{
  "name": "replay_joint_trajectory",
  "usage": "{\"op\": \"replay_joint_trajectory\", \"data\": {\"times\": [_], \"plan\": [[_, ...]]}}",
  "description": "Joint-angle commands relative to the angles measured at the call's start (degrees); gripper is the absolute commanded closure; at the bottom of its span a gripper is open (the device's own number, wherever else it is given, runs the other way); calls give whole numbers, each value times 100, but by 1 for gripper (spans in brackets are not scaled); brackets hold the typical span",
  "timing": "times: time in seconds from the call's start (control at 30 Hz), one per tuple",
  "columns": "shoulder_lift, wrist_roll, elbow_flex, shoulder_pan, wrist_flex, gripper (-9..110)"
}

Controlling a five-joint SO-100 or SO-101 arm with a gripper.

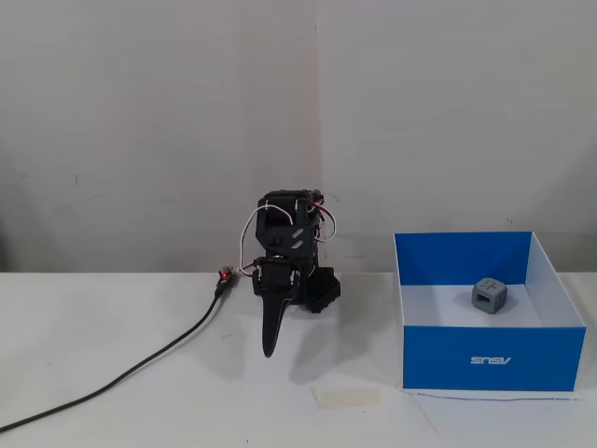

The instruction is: Pick the gray block and keep it in the box.

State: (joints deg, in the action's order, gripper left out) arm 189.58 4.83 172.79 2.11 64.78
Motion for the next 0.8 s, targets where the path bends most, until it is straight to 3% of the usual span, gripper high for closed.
{"op": "replay_joint_trajectory", "data": {"times": [0.0,0.77], "plan": [[686,141,114,-70,9,101],[686,158,114,-44,44,101]]}}
